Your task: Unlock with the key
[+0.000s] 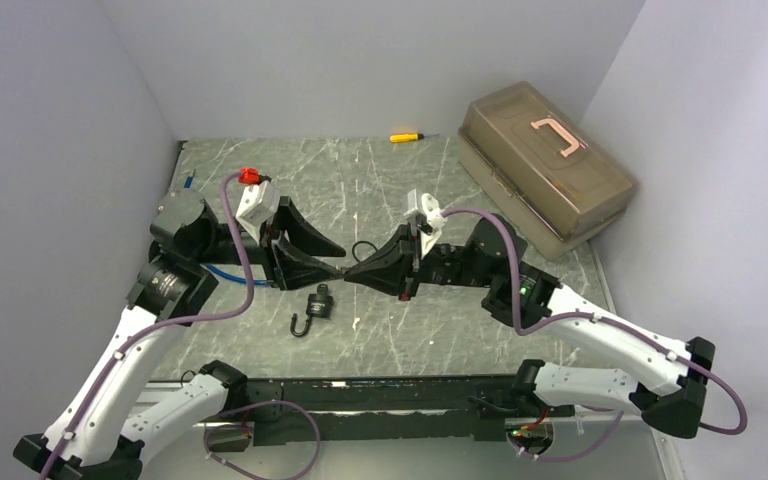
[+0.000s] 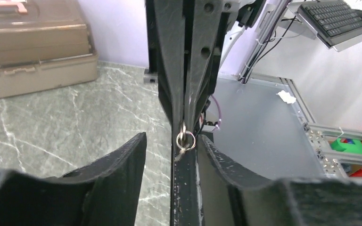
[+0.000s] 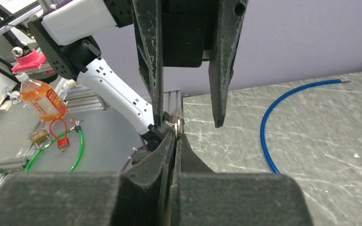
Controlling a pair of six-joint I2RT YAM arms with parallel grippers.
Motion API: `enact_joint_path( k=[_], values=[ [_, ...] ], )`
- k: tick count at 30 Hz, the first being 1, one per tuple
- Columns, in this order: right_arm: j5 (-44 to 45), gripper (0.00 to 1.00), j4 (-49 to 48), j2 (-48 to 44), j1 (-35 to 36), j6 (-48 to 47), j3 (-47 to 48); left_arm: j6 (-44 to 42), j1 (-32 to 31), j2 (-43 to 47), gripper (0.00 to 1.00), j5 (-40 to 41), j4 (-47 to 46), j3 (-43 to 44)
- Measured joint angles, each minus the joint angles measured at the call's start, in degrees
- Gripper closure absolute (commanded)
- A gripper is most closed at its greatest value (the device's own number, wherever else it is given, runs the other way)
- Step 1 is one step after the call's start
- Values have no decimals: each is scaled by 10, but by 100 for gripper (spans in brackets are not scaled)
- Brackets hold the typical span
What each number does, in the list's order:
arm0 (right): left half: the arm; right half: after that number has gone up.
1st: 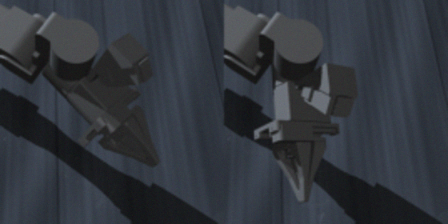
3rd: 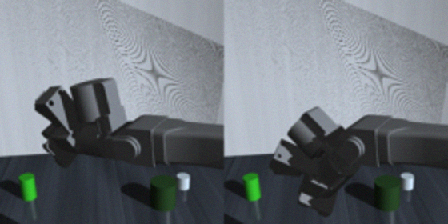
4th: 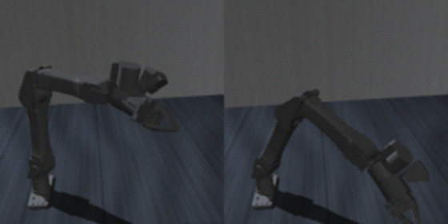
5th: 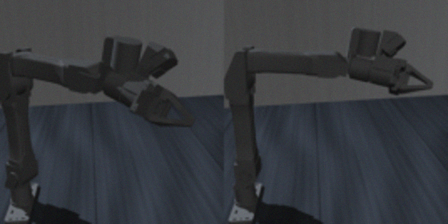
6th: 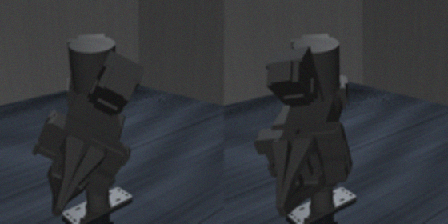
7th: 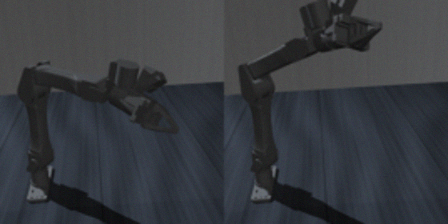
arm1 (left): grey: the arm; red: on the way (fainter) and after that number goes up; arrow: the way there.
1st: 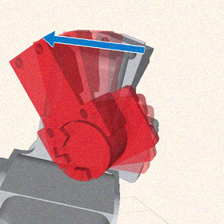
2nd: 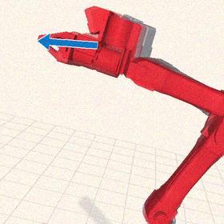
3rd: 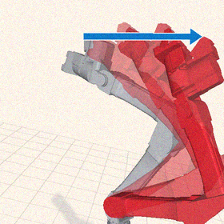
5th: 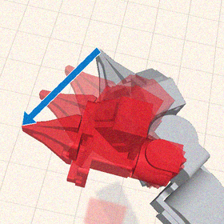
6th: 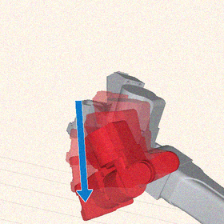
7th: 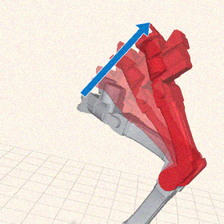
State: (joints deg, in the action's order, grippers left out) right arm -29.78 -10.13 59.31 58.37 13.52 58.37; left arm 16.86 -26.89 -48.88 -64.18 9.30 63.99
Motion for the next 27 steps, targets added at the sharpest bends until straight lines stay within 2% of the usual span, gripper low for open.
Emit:
enact_joint_path(
  k=[2, 11, 16, 27],
  values=[
    [5, 100, 31, -12, -2, -2, 10, -12, 1, 0, 40, 6, 14, 0],
    [10, 100, 203, -18, -2, -41, 110, -39, 1, 6, 39, 15, 52, -11],
    [3, 100, 279, 5, -2, -63, 144, -36, 1, 12, 32, 10, 47, -29],
    [-15, 100, 327, 33, 0, -80, 162, 1, -5, 15, 30, -12, 4, -79]
  ],
)
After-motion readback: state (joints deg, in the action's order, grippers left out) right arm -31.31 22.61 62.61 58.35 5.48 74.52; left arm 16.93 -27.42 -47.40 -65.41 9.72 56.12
